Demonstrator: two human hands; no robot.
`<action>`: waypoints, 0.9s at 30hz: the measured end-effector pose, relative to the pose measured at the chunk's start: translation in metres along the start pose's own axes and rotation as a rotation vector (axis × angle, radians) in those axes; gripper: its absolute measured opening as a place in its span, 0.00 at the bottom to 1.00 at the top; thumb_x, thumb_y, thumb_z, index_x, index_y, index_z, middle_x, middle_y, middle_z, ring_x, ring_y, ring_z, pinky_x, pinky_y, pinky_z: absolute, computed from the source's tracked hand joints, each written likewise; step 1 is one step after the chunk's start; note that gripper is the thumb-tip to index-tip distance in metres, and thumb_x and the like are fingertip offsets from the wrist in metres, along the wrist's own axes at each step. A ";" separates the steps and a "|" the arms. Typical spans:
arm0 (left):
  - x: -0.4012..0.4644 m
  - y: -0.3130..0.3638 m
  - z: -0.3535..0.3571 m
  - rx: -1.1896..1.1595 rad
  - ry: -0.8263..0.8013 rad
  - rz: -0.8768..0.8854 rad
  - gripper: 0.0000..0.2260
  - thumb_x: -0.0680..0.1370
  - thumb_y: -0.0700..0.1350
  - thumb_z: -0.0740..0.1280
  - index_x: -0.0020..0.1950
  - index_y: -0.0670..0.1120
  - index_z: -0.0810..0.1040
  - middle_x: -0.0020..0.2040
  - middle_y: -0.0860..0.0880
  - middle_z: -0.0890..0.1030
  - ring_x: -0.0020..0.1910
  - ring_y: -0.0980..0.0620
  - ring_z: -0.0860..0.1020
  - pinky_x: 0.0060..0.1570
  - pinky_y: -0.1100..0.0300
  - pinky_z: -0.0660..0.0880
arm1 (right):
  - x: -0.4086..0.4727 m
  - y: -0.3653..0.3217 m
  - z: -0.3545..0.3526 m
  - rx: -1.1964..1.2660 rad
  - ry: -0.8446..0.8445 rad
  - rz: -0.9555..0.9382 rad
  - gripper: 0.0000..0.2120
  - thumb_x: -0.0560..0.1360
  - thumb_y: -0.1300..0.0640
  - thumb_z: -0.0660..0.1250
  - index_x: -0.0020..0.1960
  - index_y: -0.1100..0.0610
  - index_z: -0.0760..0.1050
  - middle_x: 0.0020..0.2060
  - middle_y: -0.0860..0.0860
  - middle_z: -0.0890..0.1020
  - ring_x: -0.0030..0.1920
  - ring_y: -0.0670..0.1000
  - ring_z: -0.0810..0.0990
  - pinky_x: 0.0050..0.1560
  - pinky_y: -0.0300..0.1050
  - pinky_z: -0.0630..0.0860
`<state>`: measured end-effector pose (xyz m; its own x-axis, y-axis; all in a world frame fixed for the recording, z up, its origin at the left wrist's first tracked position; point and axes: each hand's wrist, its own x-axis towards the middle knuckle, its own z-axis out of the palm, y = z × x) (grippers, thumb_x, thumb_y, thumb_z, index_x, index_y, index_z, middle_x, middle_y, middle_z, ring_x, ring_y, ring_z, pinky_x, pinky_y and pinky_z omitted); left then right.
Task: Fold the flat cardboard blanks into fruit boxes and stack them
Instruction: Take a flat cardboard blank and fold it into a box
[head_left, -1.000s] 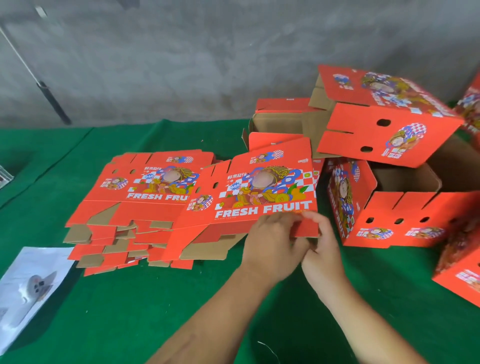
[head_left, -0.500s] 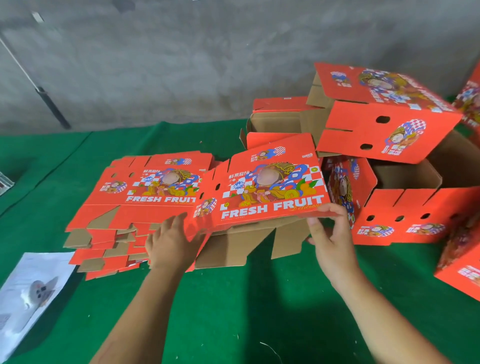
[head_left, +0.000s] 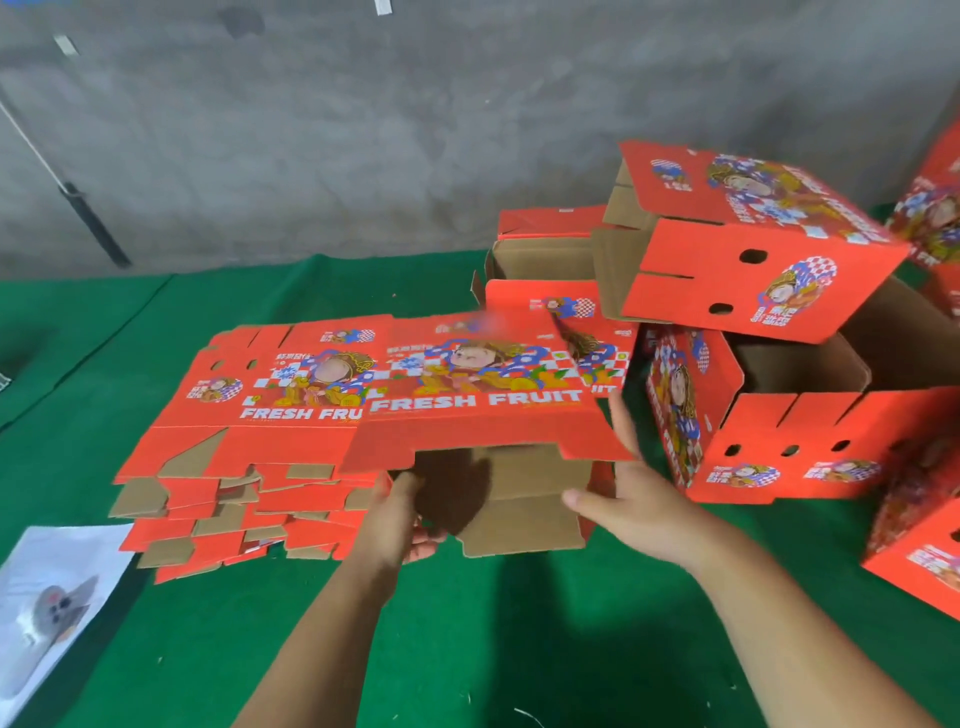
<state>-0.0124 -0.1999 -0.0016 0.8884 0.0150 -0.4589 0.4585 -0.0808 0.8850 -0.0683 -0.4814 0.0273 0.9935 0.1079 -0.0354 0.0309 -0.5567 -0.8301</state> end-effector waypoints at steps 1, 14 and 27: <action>-0.003 0.004 0.007 -0.136 0.002 -0.065 0.15 0.74 0.56 0.65 0.54 0.49 0.73 0.46 0.47 0.80 0.31 0.46 0.80 0.33 0.57 0.77 | 0.003 -0.005 0.000 0.014 0.077 0.050 0.48 0.78 0.47 0.71 0.72 0.19 0.35 0.76 0.23 0.48 0.71 0.41 0.71 0.69 0.48 0.66; -0.075 0.051 0.100 -0.626 -0.506 -0.364 0.24 0.83 0.52 0.51 0.64 0.40 0.80 0.52 0.41 0.82 0.41 0.47 0.83 0.47 0.52 0.82 | -0.025 -0.046 0.016 -0.631 0.274 -0.091 0.30 0.74 0.45 0.51 0.75 0.34 0.65 0.81 0.40 0.55 0.80 0.52 0.51 0.78 0.64 0.42; -0.072 0.055 0.074 -0.266 -0.403 -0.019 0.31 0.83 0.65 0.52 0.60 0.43 0.84 0.56 0.40 0.85 0.48 0.46 0.84 0.57 0.49 0.74 | -0.017 -0.025 0.001 -0.373 0.192 -0.118 0.23 0.74 0.48 0.74 0.66 0.36 0.71 0.76 0.31 0.55 0.66 0.47 0.60 0.65 0.46 0.66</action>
<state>-0.0524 -0.2787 0.0743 0.8237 -0.3775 -0.4231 0.5118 0.1738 0.8413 -0.0863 -0.4684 0.0484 0.9821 0.0526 0.1811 0.1474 -0.8128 -0.5636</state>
